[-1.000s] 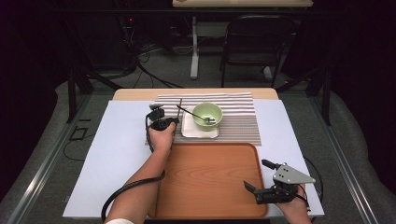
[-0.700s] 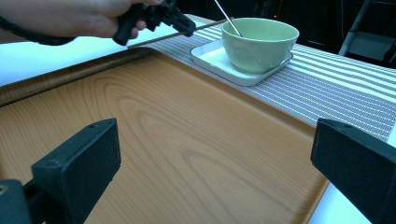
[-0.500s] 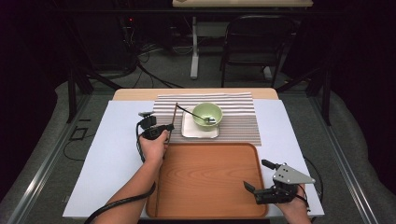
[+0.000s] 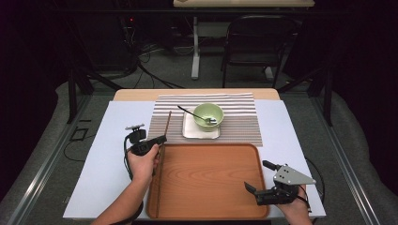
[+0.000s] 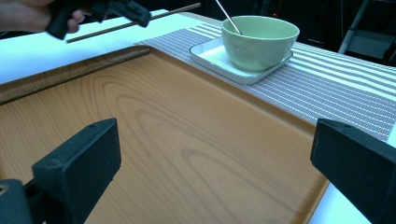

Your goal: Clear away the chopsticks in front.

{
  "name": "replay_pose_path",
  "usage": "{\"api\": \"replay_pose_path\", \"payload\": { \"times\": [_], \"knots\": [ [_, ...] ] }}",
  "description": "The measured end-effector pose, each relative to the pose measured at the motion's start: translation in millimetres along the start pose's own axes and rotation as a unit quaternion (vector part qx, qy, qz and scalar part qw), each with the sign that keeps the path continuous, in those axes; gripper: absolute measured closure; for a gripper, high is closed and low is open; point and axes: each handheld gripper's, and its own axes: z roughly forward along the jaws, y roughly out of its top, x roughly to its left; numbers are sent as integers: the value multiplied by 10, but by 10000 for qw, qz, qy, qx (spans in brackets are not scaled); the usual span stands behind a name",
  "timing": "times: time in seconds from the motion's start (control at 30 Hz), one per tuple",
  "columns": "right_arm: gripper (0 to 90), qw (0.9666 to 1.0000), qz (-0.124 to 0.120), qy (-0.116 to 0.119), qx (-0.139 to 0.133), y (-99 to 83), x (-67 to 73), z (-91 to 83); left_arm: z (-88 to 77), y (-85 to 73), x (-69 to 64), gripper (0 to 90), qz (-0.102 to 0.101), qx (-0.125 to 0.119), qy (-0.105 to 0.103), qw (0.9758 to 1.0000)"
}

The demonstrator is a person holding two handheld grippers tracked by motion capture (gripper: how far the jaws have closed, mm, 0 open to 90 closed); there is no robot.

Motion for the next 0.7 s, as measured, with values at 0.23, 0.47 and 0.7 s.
{"api": "replay_pose_path", "payload": {
  "times": [0.23, 0.47, 0.7],
  "knots": [
    [15, 10000, -1, 6, 5, -3, -1, 2, -141, -368, -68, 843, 95, 83, 83, 9999],
    [15, 10000, 22, -3, -4, 0, 0, -1, -246, -633, -85, 843, 124, 196, 108, 9997],
    [16, 10000, 18, -17, -11, -1, -6, -12, -373, -814, -8, 843, 127, 113, 263, 9995]
  ]
}}
